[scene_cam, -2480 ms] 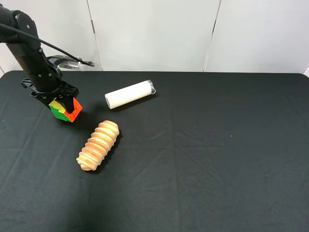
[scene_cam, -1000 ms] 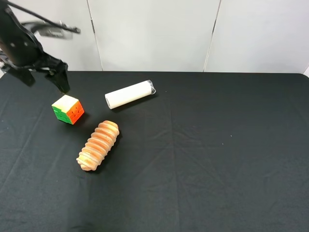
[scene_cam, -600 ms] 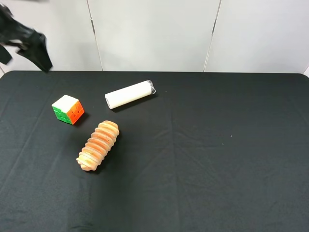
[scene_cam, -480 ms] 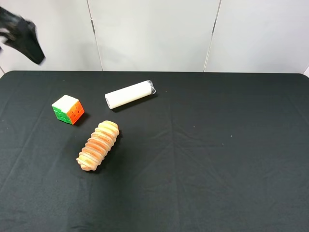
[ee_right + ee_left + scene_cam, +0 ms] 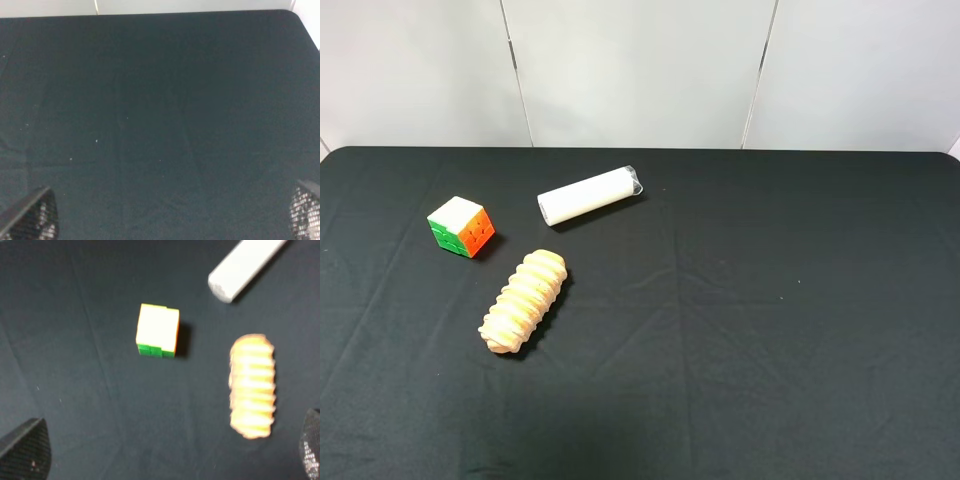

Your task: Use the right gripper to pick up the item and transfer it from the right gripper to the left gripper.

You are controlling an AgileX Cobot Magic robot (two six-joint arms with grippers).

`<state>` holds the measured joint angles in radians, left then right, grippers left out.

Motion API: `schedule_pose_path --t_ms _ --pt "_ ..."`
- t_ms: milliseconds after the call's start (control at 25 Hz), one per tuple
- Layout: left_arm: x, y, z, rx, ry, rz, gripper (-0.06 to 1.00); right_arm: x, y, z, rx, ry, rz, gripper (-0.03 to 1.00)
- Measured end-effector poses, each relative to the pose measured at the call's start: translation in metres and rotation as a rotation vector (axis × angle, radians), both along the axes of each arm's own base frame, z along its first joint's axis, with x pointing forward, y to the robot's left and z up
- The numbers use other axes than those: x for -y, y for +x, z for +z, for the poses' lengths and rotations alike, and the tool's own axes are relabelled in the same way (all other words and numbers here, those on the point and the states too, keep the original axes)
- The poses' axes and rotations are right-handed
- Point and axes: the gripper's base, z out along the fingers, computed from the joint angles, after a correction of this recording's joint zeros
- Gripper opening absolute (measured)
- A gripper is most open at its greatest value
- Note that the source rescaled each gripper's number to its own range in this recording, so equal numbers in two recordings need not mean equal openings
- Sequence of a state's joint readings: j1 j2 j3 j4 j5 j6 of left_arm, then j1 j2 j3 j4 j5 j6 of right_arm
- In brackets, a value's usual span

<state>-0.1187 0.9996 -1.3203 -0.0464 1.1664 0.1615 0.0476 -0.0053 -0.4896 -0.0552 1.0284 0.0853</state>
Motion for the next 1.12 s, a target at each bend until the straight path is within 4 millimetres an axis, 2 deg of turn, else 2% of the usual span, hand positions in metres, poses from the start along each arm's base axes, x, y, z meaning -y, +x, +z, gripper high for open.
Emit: schedule_pose_path --t_ms 240,320,400,600,800,920,1000,1120 --pt "-0.007 -0.055 0.022 0.162 -0.059 0.041 1.0 0.0 0.0 0.0 0.0 0.0 0.0 1.0" --pt "-0.009 -0.073 0.022 0.198 -0.074 0.051 1.0 0.0 0.0 0.0 0.0 0.0 0.0 1.0" --pt "-0.011 -0.09 0.014 0.216 -0.082 0.055 1.0 0.0 0.0 0.0 0.0 0.0 0.0 1.0" --pt "-0.014 -0.117 -0.039 0.152 -0.084 0.066 1.0 0.0 0.0 0.0 0.0 0.0 0.0 1.0" --pt "-0.017 -0.143 -0.115 0.074 -0.088 0.085 1.0 0.0 0.0 0.0 0.0 0.0 0.0 1.0" --pt "-0.018 -0.153 -0.148 0.111 -0.097 0.088 1.0 0.0 0.0 0.0 0.0 0.0 0.0 1.0" --pt "-0.019 -0.158 -0.162 0.149 -0.104 0.089 1.0 0.0 0.0 0.0 0.0 0.0 0.0 1.0" --pt "-0.019 -0.163 -0.166 0.216 -0.119 0.091 1.0 0.0 0.0 0.0 0.0 0.0 0.0 1.0"
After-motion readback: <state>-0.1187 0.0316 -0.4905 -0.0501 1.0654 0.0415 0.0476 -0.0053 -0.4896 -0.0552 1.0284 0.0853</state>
